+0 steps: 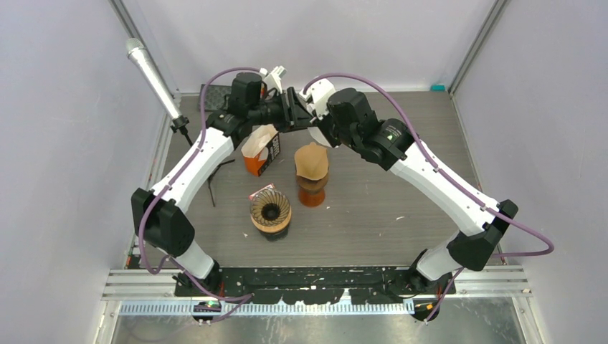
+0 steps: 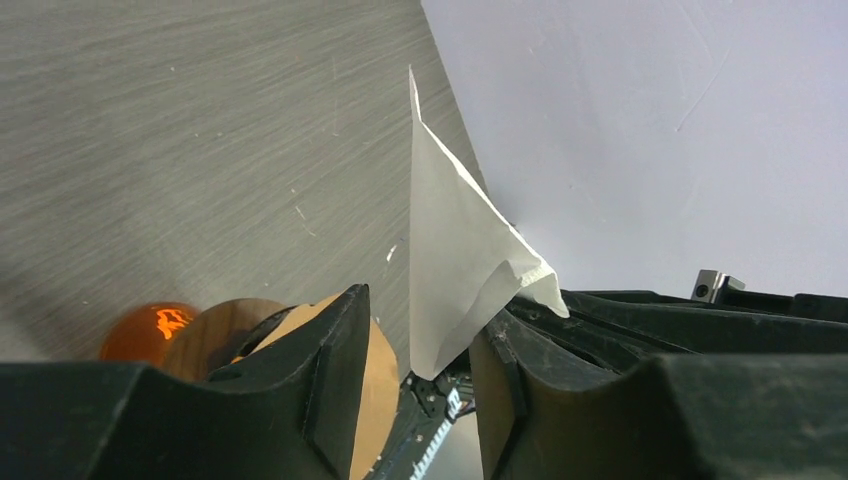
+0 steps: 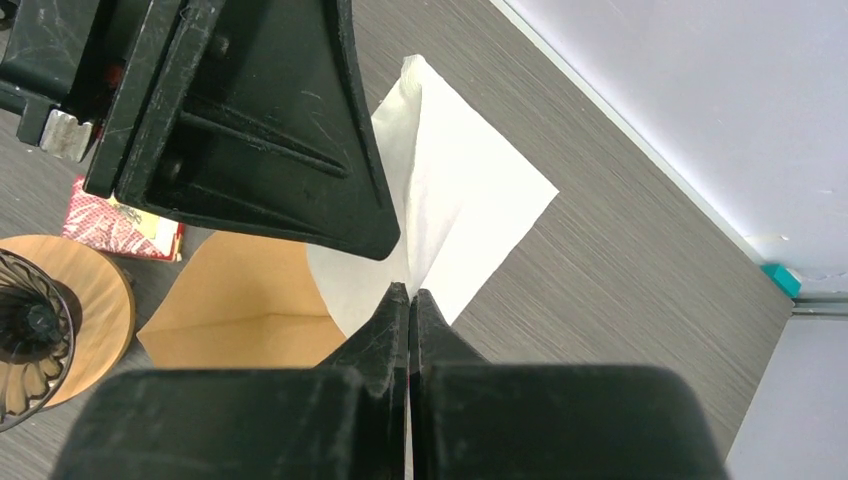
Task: Place the coffee filter in the dripper
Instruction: Place the coffee filter in the coffee dripper.
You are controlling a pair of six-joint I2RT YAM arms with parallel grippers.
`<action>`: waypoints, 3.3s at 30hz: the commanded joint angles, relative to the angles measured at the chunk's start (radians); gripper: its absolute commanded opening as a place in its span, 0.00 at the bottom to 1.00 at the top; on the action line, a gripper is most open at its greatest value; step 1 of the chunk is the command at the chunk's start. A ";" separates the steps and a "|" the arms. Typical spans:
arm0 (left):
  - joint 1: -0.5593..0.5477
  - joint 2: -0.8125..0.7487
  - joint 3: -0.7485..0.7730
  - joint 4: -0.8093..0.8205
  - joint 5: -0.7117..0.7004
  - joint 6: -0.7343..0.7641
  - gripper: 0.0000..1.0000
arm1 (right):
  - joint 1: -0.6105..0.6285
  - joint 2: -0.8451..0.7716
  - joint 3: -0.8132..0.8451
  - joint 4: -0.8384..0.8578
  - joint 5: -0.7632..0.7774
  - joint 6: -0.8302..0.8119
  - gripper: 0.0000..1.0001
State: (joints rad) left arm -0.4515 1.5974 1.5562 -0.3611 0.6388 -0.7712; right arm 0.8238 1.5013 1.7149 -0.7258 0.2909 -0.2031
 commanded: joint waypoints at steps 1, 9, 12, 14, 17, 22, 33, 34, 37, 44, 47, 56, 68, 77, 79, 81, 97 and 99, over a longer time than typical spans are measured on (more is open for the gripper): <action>-0.006 -0.008 0.061 0.001 -0.034 0.072 0.42 | 0.004 -0.003 0.023 0.049 0.016 0.030 0.01; -0.018 -0.008 0.073 0.004 -0.063 0.150 0.39 | 0.003 0.002 0.015 0.062 0.047 0.036 0.00; -0.026 -0.017 0.071 0.003 -0.081 0.190 0.24 | 0.004 0.006 0.015 0.068 0.076 0.028 0.01; -0.037 -0.021 0.080 -0.013 -0.099 0.224 0.19 | 0.003 0.009 0.012 0.071 0.085 0.027 0.01; -0.055 -0.024 0.100 -0.051 -0.132 0.283 0.11 | 0.005 0.014 0.014 0.071 0.091 0.027 0.01; -0.067 -0.029 0.131 -0.109 -0.196 0.350 0.06 | 0.004 0.015 0.012 0.072 0.104 0.017 0.00; -0.076 -0.015 0.184 -0.204 -0.270 0.418 0.01 | 0.005 0.002 0.000 0.084 0.144 -0.018 0.01; -0.078 -0.012 0.189 -0.211 -0.278 0.424 0.01 | 0.005 0.002 -0.001 0.086 0.148 -0.022 0.01; -0.080 -0.013 0.193 -0.225 -0.295 0.437 0.00 | 0.004 -0.002 -0.009 0.094 0.165 -0.035 0.00; -0.093 -0.012 0.198 -0.230 -0.300 0.439 0.00 | 0.006 0.002 -0.015 0.096 0.159 -0.040 0.02; -0.105 -0.006 0.202 -0.217 -0.277 0.420 0.00 | 0.005 0.018 -0.007 0.084 0.133 -0.028 0.06; -0.118 0.003 0.219 -0.207 -0.231 0.344 0.00 | 0.006 0.034 -0.006 0.090 0.132 -0.019 0.28; -0.117 -0.014 0.205 -0.200 -0.287 0.380 0.13 | 0.006 0.032 -0.008 0.102 0.121 0.025 0.04; -0.124 -0.013 0.170 -0.149 -0.360 0.389 0.52 | -0.002 0.063 0.018 0.131 0.130 0.181 0.00; -0.125 -0.019 0.150 -0.136 -0.366 0.388 0.56 | -0.002 0.064 0.019 0.139 0.142 0.201 0.00; -0.124 -0.028 0.127 -0.121 -0.371 0.389 0.57 | -0.005 0.065 0.020 0.141 0.142 0.244 0.00; -0.133 -0.033 0.083 -0.069 -0.420 0.429 0.53 | -0.020 0.085 0.030 0.139 0.097 0.362 0.00; -0.133 -0.039 0.086 -0.068 -0.427 0.443 0.51 | -0.020 0.081 0.020 0.147 0.110 0.351 0.00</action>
State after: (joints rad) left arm -0.5800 1.6024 1.6188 -0.4892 0.2398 -0.3695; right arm 0.8036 1.5803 1.7077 -0.6277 0.3962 0.1352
